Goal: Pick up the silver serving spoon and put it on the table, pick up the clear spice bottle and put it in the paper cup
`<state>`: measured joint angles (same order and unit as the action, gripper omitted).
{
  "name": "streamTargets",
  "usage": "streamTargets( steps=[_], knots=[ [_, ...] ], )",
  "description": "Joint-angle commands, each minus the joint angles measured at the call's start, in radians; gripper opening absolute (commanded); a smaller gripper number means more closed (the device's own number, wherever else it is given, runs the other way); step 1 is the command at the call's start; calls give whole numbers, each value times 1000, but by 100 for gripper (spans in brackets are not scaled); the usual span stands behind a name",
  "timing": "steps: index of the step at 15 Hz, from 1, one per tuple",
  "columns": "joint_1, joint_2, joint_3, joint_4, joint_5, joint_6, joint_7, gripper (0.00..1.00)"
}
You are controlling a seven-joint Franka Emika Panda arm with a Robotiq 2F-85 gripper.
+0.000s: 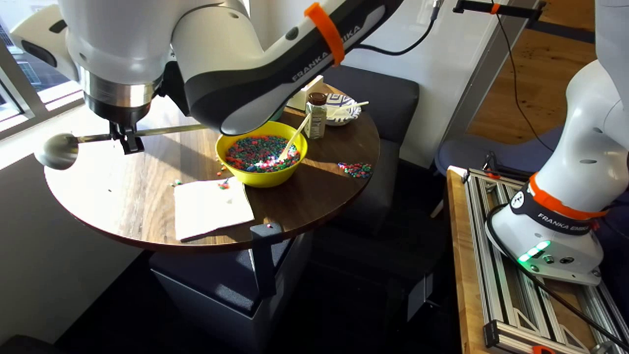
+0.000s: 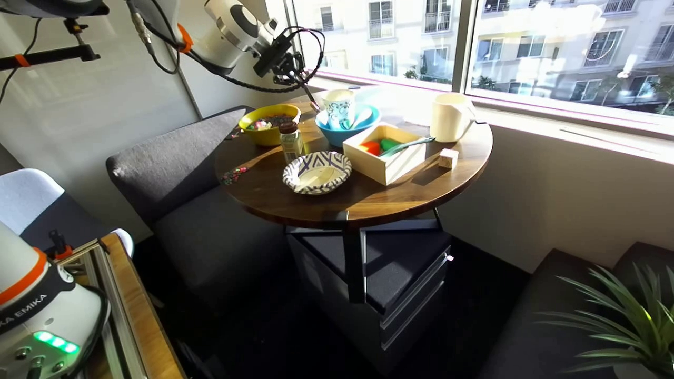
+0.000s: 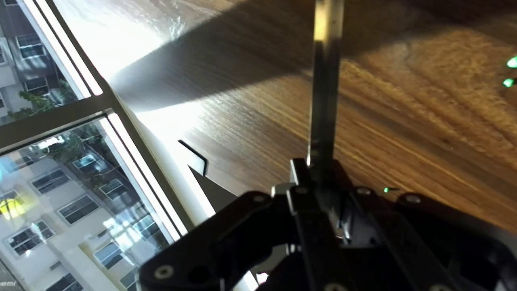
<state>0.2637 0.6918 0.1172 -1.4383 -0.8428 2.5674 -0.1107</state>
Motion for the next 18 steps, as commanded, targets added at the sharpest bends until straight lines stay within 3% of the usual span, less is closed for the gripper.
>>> streamTargets(
  steps=[1,6,12,13,14,18],
  knots=[
    [-9,100,3,156,104,-93,-161,4],
    [-22,142,-4,255,213,-260,-282,4],
    [-20,183,-22,290,317,-289,-292,4],
    [-18,187,-25,294,331,-289,-287,40],
    [-17,192,-28,301,343,-290,-286,41],
    [12,158,-62,321,348,-273,-223,70]
  ],
)
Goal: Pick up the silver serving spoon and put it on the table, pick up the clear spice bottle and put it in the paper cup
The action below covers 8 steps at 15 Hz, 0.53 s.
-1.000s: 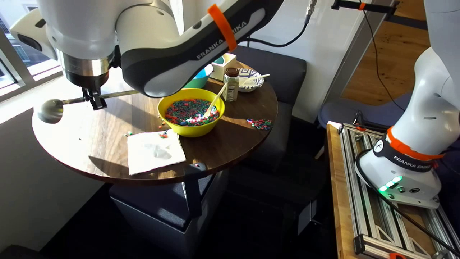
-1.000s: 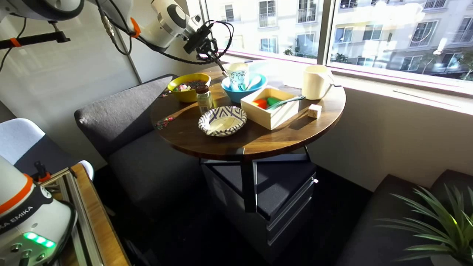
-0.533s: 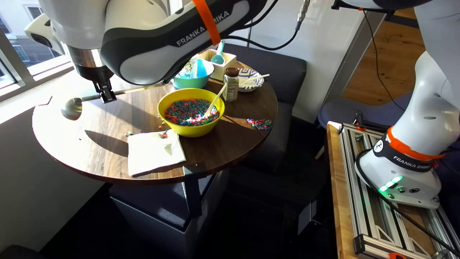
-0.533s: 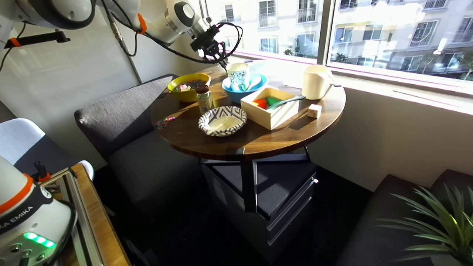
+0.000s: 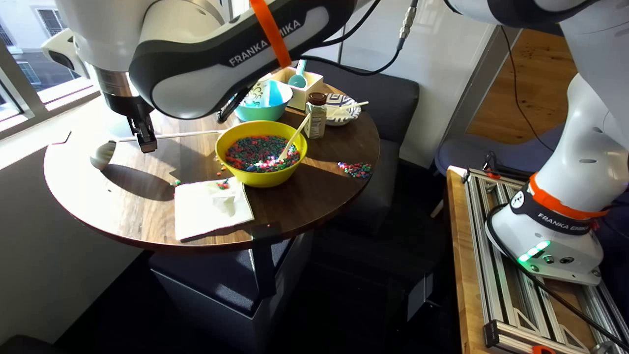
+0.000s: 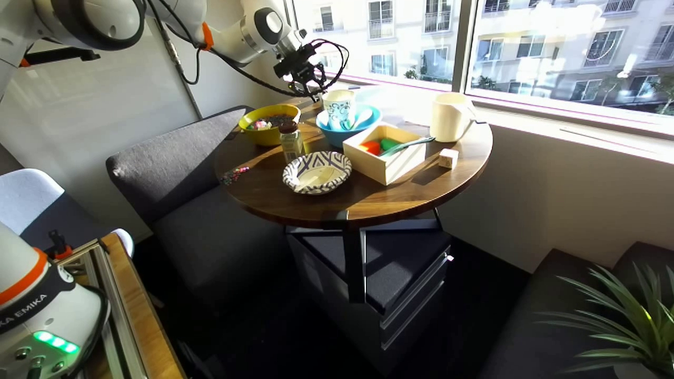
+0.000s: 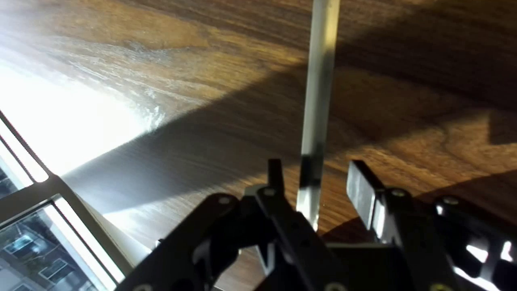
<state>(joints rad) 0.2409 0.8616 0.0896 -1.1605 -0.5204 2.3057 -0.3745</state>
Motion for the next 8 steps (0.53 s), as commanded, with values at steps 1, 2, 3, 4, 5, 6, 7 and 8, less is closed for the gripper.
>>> streamTargets(
  steps=[1,2,3,4,5,6,7,8],
  knots=[
    [43,-39,-40,41,24,-3,67,77],
    [51,-71,-45,36,23,8,96,86],
    [52,-116,-47,8,-30,27,153,92],
    [62,-149,-59,2,-48,28,187,100],
    [74,-197,-89,-36,-88,28,228,100],
    [94,-230,-128,-49,-146,14,267,100],
    [98,-269,-154,-78,-190,6,294,100],
    [98,-317,-184,-121,-231,2,339,100]
  ],
)
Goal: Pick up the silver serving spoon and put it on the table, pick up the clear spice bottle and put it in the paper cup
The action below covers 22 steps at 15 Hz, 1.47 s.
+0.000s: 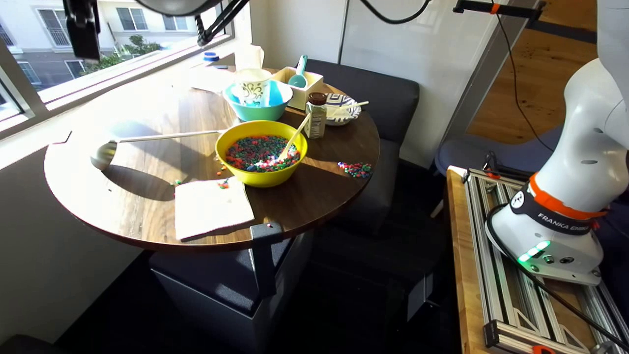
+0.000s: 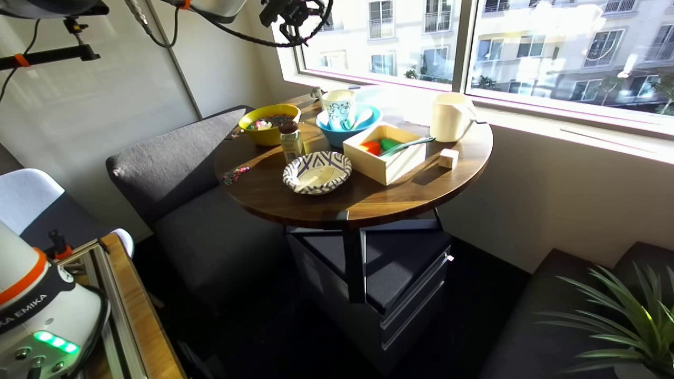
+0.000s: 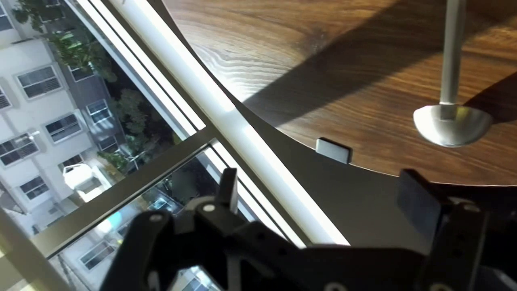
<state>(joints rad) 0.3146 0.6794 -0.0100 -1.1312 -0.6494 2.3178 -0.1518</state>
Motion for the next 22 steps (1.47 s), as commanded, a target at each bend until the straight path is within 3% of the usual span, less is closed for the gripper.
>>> streamTargets(
  steps=[1,5,6,8,10,14,17,22],
  knots=[
    [26,-177,-112,-193,-137,-19,157,100],
    [29,-336,-226,-375,-278,-60,327,100],
    [-8,-374,-186,-412,-337,-115,375,100],
    [-51,-447,-143,-502,-316,-235,369,100],
    [-127,-525,-73,-602,-194,-168,281,100],
    [-208,-655,-13,-806,0,-70,216,100],
    [-255,-739,-18,-965,184,32,132,100],
    [-312,-865,-75,-1249,571,171,-187,100]
  ],
)
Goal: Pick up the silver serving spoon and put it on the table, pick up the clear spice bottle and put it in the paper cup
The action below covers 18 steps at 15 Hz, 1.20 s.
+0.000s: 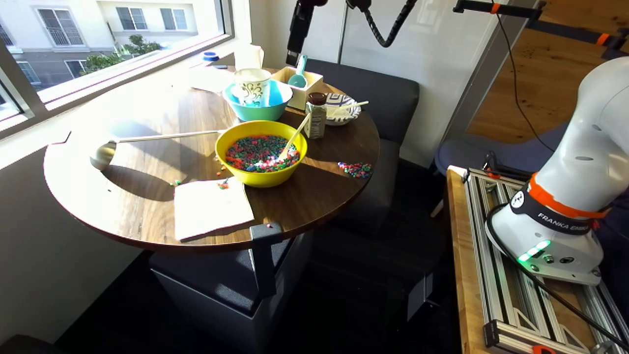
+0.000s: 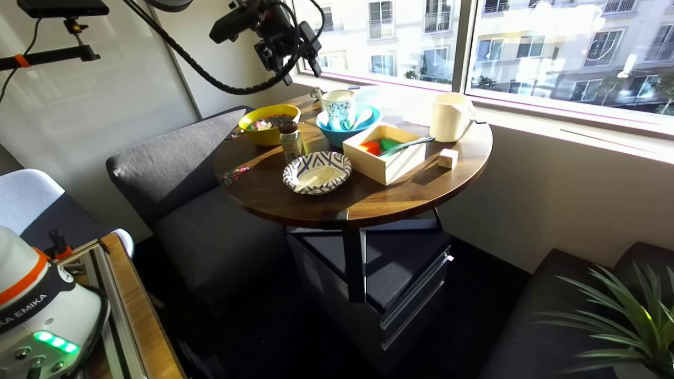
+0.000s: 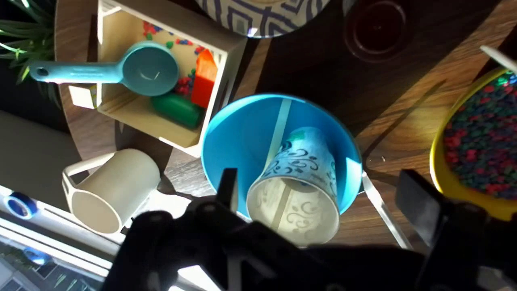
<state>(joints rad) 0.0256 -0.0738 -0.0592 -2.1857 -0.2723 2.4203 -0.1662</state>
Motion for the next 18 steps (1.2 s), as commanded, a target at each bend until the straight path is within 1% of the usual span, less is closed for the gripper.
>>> streamTargets(
  steps=[1,2,3,5,6,7,9,10,11,12,14,15,18],
  knots=[
    [-25,-22,3,-52,78,18,-66,100],
    [-32,-45,-10,-102,131,35,-120,100],
    [-35,-63,-18,-136,153,46,-144,100],
    [-34,-83,-20,-160,164,49,-151,100],
    [-36,-54,12,-134,89,90,-64,100],
    [-23,-47,15,-123,99,77,-101,100],
    [-7,-40,25,-110,95,7,-187,100],
    [1,-33,29,-108,111,-5,-222,100],
    [2,-23,36,-109,96,-6,-245,100],
    [3,-16,35,-115,99,12,-283,100],
    [-8,22,33,-95,82,11,-295,100],
    [-10,34,27,-87,100,-6,-327,100],
    [-26,68,20,-77,96,-42,-370,100]
  ],
)
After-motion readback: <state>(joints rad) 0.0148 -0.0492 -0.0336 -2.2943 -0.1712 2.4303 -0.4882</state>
